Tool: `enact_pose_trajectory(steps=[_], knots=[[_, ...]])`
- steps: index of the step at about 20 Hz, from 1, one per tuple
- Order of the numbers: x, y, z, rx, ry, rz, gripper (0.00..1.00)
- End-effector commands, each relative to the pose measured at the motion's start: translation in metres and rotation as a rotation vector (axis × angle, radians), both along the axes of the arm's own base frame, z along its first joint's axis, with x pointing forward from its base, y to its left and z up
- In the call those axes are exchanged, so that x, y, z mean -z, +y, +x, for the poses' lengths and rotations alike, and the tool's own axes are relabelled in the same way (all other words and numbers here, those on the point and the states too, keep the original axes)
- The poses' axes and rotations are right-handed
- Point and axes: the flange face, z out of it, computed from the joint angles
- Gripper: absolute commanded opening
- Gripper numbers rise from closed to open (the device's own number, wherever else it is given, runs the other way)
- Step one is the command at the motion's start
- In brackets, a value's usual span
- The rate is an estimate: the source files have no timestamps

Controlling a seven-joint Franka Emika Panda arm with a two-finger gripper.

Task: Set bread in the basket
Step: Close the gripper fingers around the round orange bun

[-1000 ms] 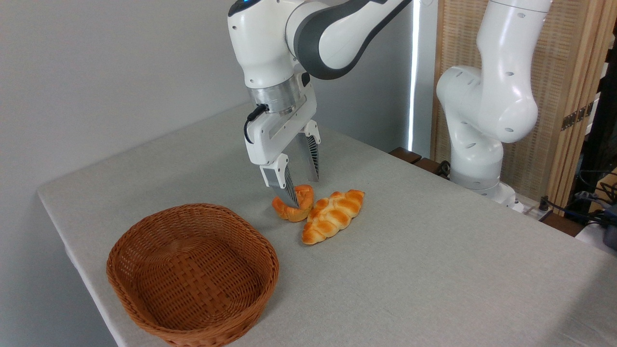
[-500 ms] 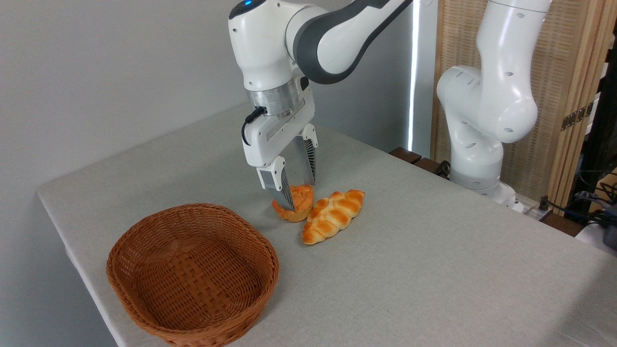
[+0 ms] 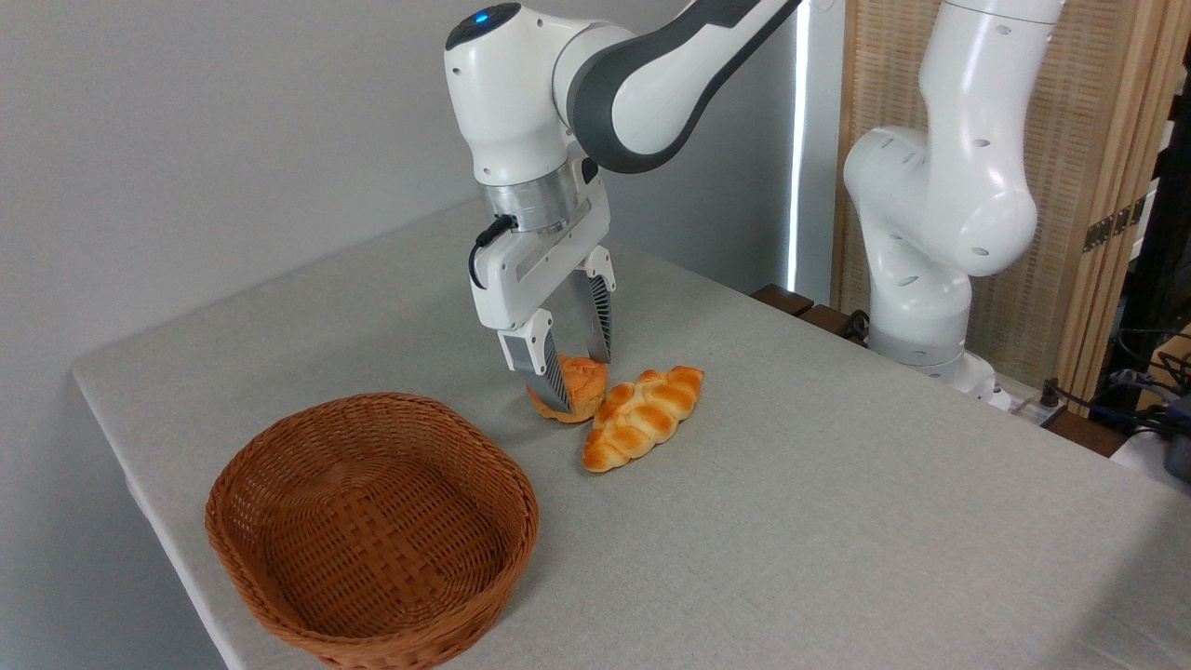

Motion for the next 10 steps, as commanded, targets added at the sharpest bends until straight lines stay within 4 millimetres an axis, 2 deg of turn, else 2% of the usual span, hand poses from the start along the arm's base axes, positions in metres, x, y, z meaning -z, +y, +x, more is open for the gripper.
enact_pose_trajectory(steps=[1,3,10], knots=[[0.0013,0.0028,-0.0015,0.02,-0.022,0.0,1.0],[0.0013,0.0028,-0.0015,0.02,-0.022,0.0,0.98],[0.0028,0.003,-0.0024,0.016,-0.017,0.001,0.6]])
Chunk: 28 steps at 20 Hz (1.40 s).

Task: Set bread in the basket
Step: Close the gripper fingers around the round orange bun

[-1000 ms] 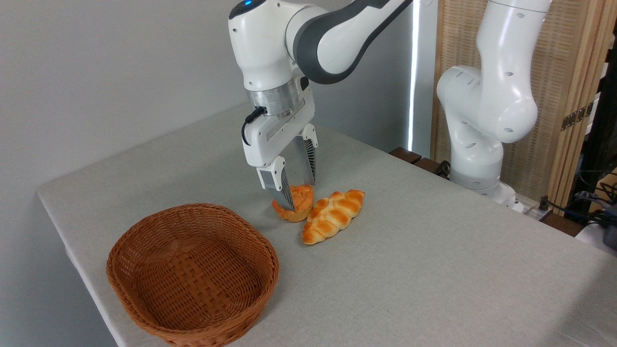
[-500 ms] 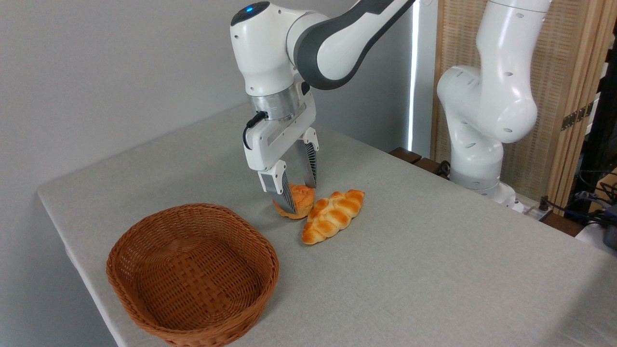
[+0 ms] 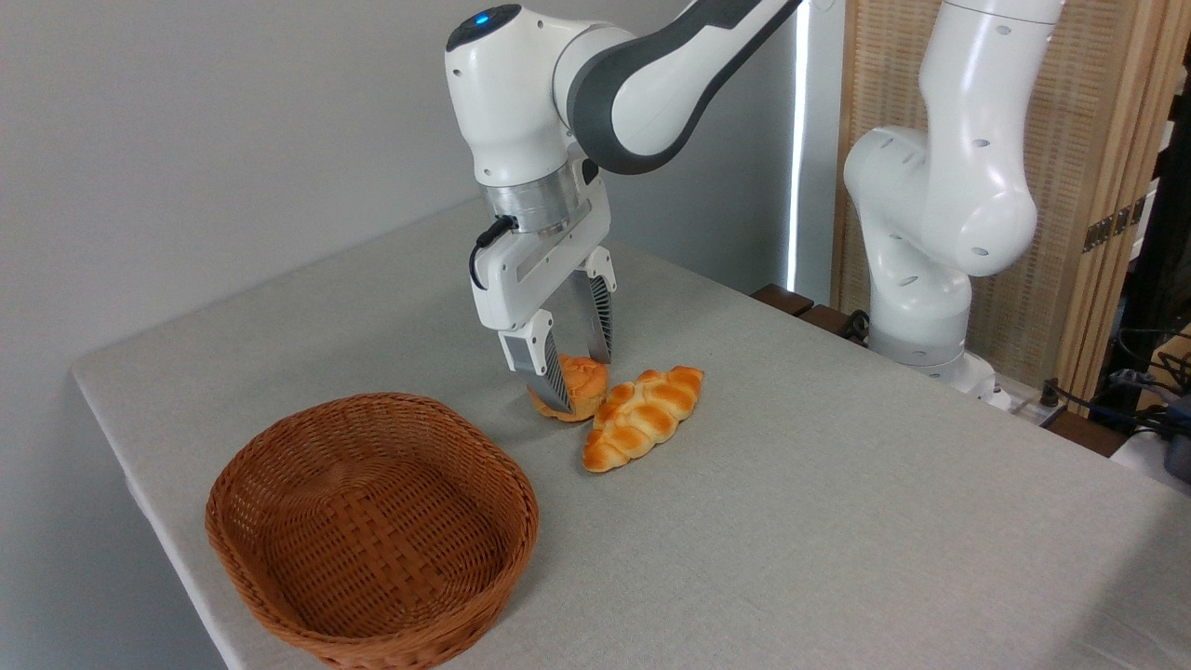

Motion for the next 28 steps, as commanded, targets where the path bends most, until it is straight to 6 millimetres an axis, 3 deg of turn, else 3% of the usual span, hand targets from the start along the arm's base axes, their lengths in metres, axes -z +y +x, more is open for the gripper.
enact_pose_trajectory(steps=[1,4,24,28], knots=[[0.0018,0.003,-0.0019,0.016,-0.019,0.0,0.57],[0.0017,0.003,-0.0017,0.016,-0.02,0.0,0.5],[0.0012,0.0031,-0.002,0.011,-0.021,0.0,0.49],[0.001,0.0028,-0.003,-0.012,-0.013,-0.007,0.45]])
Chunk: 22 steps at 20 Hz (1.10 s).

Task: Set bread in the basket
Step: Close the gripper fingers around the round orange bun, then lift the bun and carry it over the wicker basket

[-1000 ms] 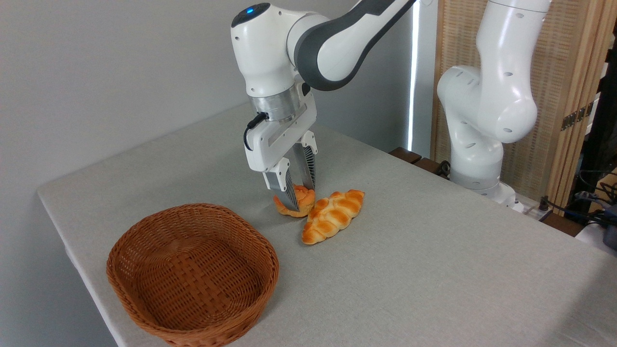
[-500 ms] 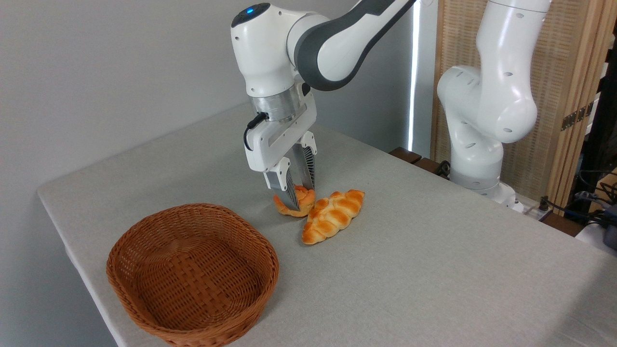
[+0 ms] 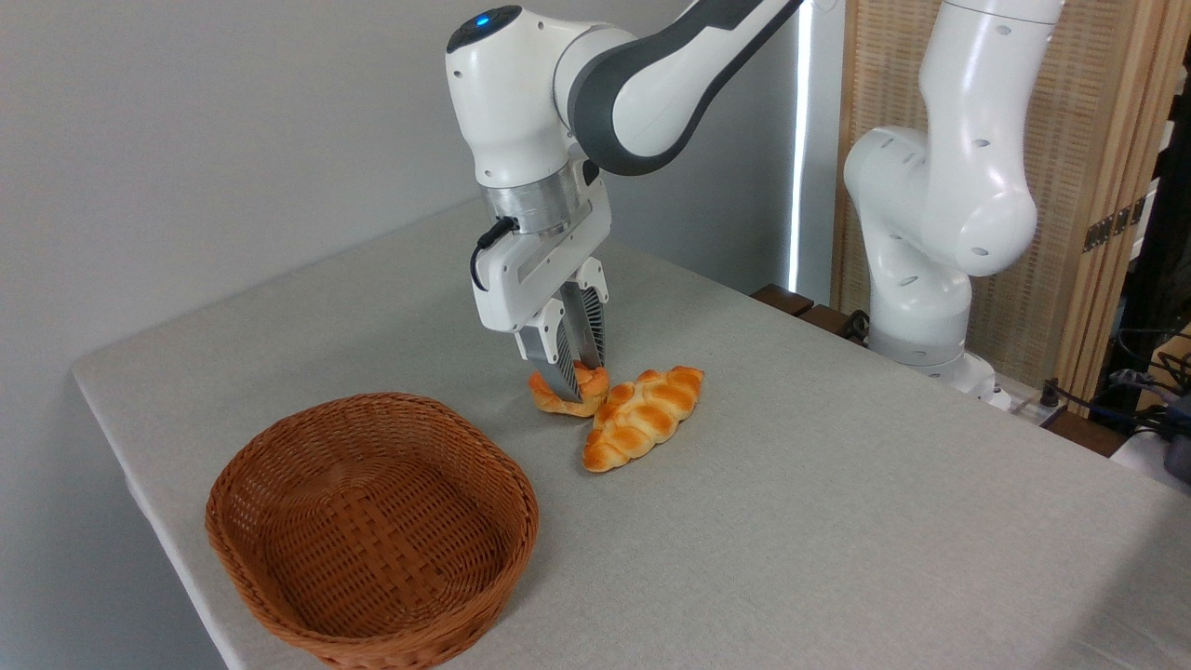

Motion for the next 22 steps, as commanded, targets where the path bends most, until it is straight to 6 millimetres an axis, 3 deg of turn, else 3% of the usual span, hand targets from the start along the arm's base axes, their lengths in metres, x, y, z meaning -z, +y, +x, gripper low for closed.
enact_pose_trajectory(steps=[1,9,22], knots=[[0.0,0.001,-0.003,-0.008,-0.015,-0.008,0.45],[-0.003,0.002,-0.002,-0.019,-0.018,-0.016,0.45],[-0.035,-0.003,-0.006,-0.231,-0.037,-0.126,0.43]])
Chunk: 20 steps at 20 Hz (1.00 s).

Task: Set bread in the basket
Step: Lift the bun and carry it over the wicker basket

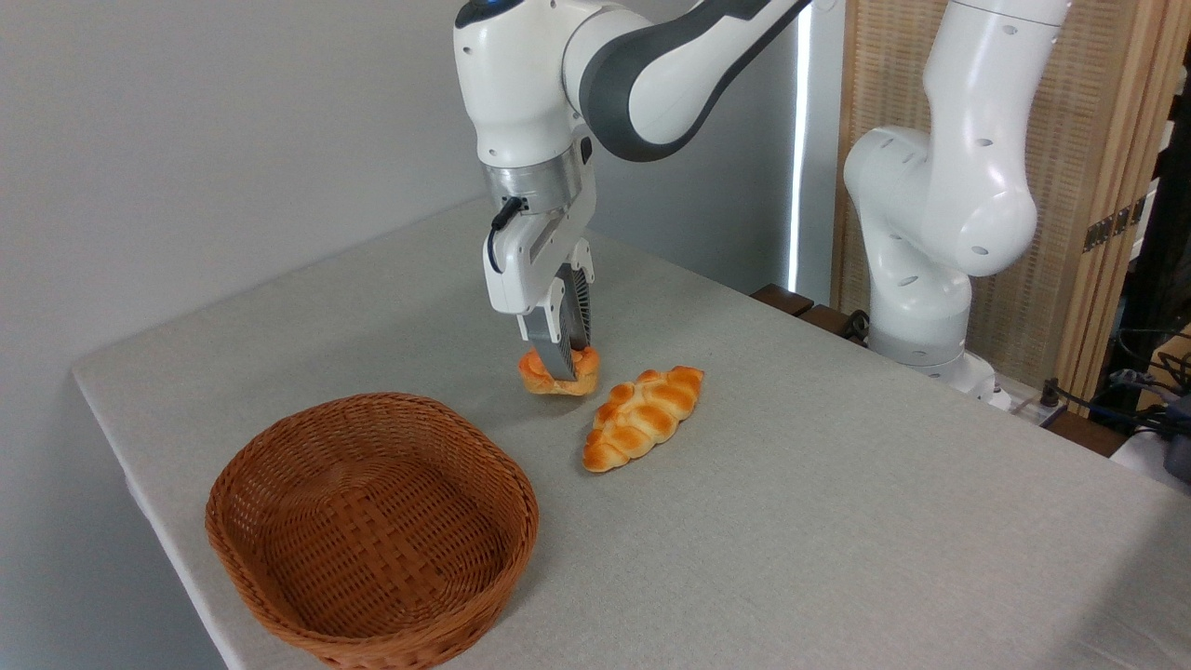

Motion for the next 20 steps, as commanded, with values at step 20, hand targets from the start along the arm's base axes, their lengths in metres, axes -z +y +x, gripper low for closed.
enact_pose_trajectory(steps=[20], knots=[[-0.094,0.05,0.142,-0.759,-0.175,-0.336,0.44]])
